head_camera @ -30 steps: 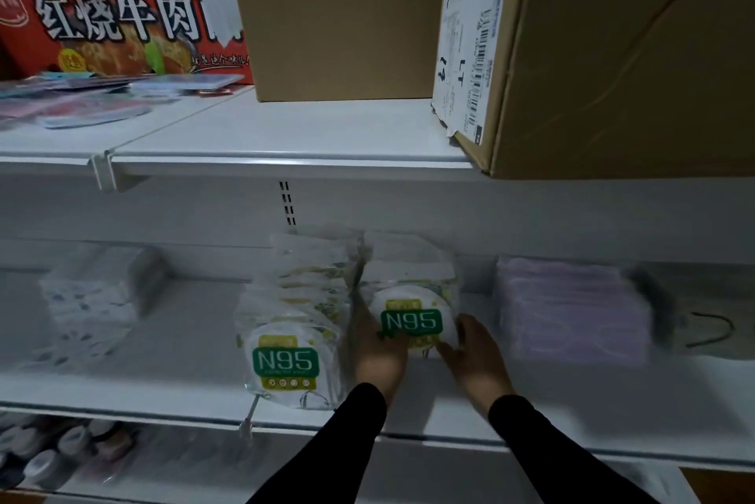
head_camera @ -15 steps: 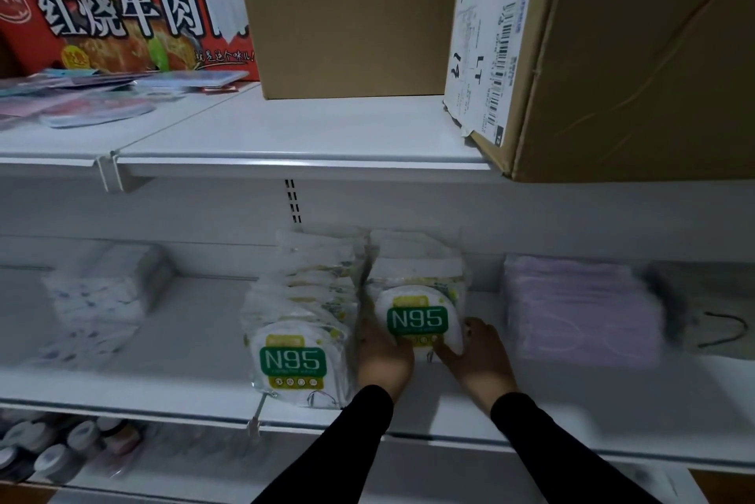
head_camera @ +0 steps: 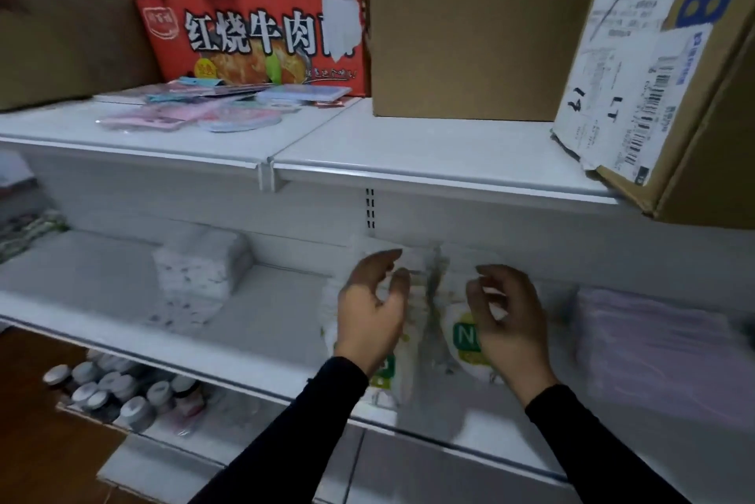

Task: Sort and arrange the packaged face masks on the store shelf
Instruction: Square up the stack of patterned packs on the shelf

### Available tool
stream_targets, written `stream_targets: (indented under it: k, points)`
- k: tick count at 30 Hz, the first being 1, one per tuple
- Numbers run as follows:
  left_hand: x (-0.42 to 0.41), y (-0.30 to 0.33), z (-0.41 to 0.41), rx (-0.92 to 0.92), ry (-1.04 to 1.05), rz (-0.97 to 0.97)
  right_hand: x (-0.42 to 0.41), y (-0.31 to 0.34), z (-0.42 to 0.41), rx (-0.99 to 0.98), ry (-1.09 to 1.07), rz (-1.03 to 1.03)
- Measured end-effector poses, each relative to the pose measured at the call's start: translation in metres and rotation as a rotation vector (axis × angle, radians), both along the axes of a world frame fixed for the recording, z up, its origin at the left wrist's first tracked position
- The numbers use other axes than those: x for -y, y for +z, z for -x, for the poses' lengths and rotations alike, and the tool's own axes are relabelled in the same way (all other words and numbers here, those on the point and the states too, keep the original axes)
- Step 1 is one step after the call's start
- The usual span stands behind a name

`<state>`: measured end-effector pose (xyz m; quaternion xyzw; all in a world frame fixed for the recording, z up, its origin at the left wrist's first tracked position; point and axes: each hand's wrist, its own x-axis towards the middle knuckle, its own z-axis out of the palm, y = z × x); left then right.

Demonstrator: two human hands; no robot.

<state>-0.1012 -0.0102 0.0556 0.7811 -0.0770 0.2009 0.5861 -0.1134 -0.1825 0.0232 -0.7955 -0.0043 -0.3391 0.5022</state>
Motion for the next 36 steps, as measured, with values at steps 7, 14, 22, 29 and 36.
stream_targets:
  k: [7, 14, 22, 29, 36]
  points:
    - [-0.159, 0.005, -0.009, -0.053, 0.270, -0.003, -0.126, 0.042, -0.017, 0.083, 0.343, 0.159]
    - [-0.313, -0.023, -0.015, -0.163, 0.320, -0.055, -0.266, 0.009, -0.047, -0.094, 0.510, 0.254]
    - [-0.443, -0.038, -0.048, -0.262, 0.237, -0.122, -0.399, -0.024, -0.071, -0.330, 0.482, 0.274]
    - [-0.470, -0.048, -0.093, -0.367, 0.091, -0.182, -0.420, -0.039, -0.097, -0.520, 0.330, 0.147]
    - [-0.474, -0.073, -0.136, -0.624, 0.036, -0.352, -0.413, -0.058, -0.138, -0.831, 0.268, 0.165]
